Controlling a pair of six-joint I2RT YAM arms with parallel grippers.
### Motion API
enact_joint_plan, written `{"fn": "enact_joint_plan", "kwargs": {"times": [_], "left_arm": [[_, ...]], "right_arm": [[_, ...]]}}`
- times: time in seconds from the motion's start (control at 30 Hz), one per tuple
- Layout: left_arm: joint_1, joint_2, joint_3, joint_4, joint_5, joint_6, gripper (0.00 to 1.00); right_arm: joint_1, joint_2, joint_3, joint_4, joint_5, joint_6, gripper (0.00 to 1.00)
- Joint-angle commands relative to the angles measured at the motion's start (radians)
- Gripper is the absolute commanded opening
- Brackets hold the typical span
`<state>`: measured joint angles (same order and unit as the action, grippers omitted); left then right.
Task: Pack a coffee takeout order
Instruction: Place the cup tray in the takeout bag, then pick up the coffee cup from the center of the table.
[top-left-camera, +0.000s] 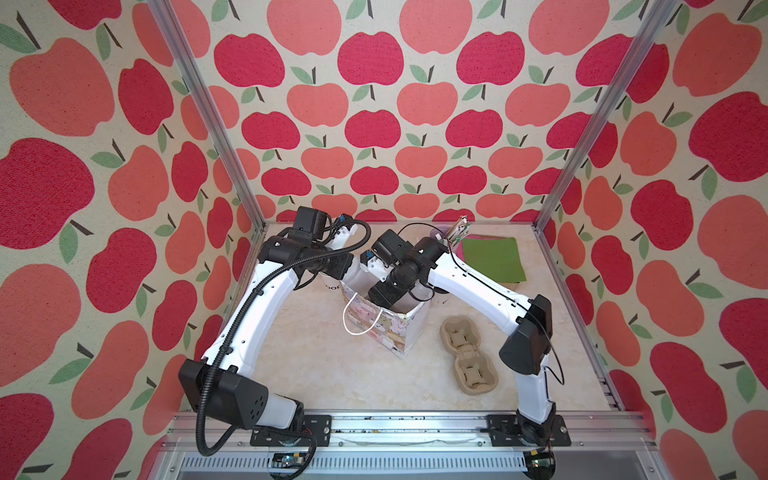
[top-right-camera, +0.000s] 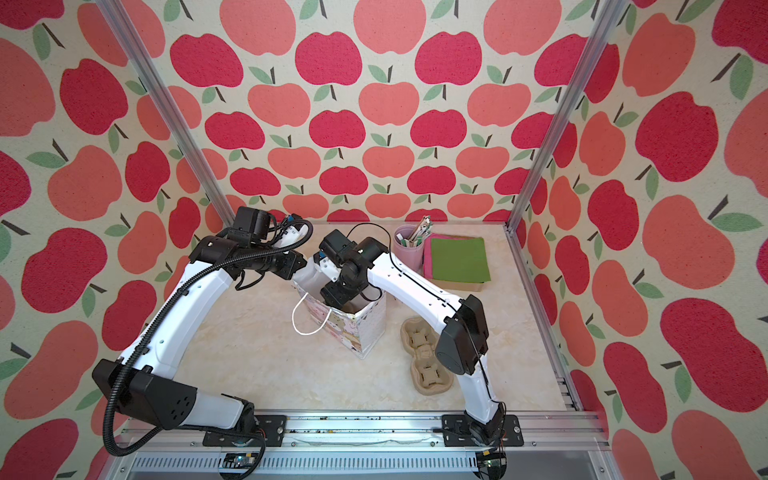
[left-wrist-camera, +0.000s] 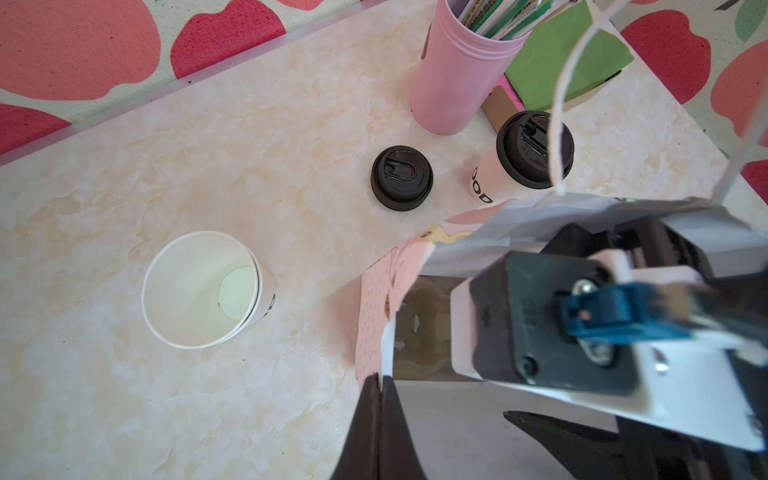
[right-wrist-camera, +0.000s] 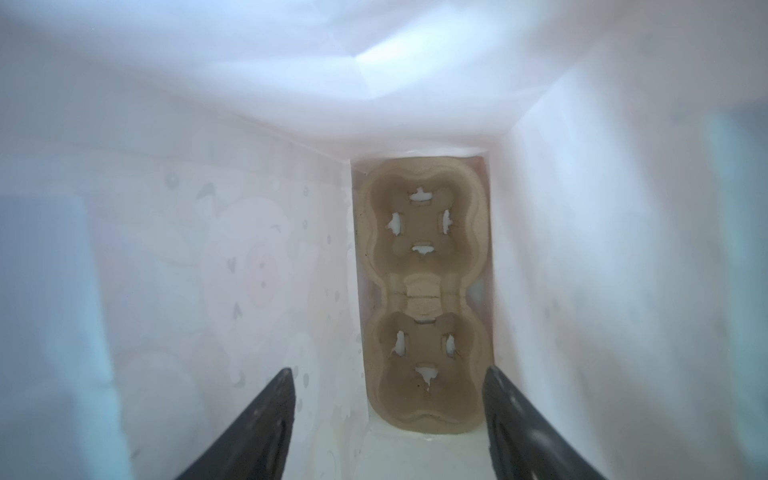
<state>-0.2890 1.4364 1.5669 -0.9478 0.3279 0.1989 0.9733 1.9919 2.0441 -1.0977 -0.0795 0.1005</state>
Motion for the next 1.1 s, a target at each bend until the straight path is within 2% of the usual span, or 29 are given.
{"fn": "enact_joint_plan", "kwargs": {"times": [0.0,0.37,0.63,0.9,1.07], "left_arm": [[-0.006,-0.039,-0.018,-0.027,-0.027,-0.017,0.0],[-0.007,-0.086,-0.063,-0.032,-0.059,-0.052,0.0],[-0.006,-0.135,-0.091,-0.047,-0.126,-0.092,0.0],[0.007,-0.193,-0.143,-0.058,-0.18,-0.124,0.0],[0.018,-0.217,-0.171,-0.044,-0.182,-0.135,0.0]], "right_arm": [[0.008,-0.064,0.024,0.029,0.028,-0.009,0.76],[0.008,-0.258,-0.062,0.218,0.039,-0.009,0.92],[-0.007,-0.443,-0.177,0.347,0.185,-0.087,0.99],[-0.146,-0.521,-0.27,0.291,0.253,-0.075,0.99],[-0.26,-0.493,-0.283,0.17,0.221,-0.062,0.99]]}}
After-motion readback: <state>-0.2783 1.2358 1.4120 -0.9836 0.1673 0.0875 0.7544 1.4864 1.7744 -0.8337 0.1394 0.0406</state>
